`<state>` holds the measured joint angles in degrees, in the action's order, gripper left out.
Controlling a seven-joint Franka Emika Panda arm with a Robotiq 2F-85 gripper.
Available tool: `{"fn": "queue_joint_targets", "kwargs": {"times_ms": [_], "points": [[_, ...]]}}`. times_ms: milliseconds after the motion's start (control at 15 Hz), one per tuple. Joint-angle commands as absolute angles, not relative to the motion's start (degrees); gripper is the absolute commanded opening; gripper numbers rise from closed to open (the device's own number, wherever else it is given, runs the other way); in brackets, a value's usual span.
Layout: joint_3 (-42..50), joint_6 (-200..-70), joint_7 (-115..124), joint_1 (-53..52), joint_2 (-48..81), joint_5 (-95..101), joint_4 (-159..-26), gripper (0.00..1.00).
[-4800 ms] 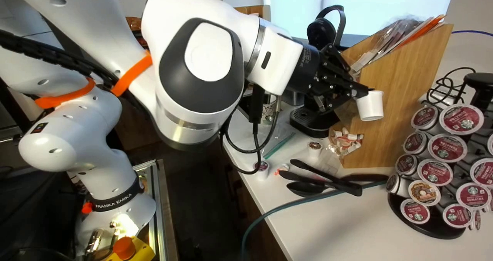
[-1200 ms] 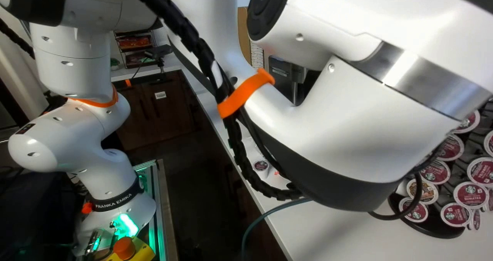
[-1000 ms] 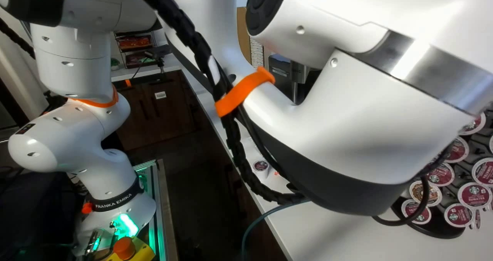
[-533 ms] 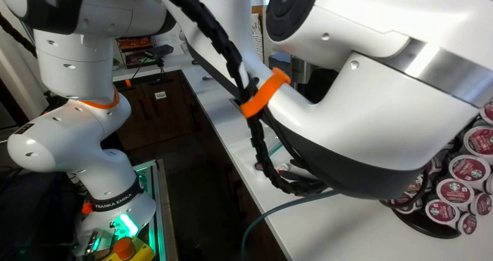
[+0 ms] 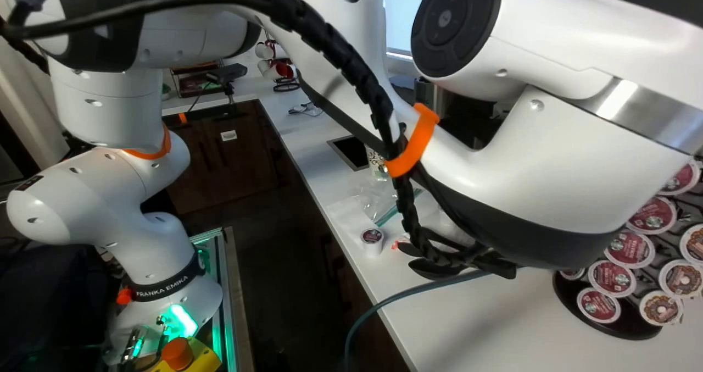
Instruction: Put the straw on the wooden stand and put the cup on the stand of cups
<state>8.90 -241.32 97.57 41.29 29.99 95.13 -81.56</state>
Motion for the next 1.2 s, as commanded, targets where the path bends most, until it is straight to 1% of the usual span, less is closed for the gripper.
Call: {"fn": "queue_joint_targets", "kwargs": {"times_ms": [0, 267, 400, 533, 667, 1000, 1067, 1133], "points": [[13.88, -240.31, 98.69, 39.47, 28.69, 94.3, -82.53, 0.0], [14.52, -238.35, 101.62, 40.26, 27.98, 96.55, -82.63, 0.0], [14.96, -238.92, 103.52, 40.18, 28.03, 96.93, -82.73, 0.0], [13.72, -242.94, 104.1, 40.89, 29.19, 95.54, -81.46, 0.0], [13.43, -243.13, 104.51, 40.49, 28.93, 95.64, -81.39, 0.0], [16.7, -241.94, 101.7, 37.64, 23.74, 93.62, -87.96, 0.0], [16.78, -241.76, 101.94, 37.33, 27.55, 93.4, -83.56, 0.02], [17.11, -241.74, 101.94, 37.1, 26.67, 93.43, -84.33, 0.02]]}}
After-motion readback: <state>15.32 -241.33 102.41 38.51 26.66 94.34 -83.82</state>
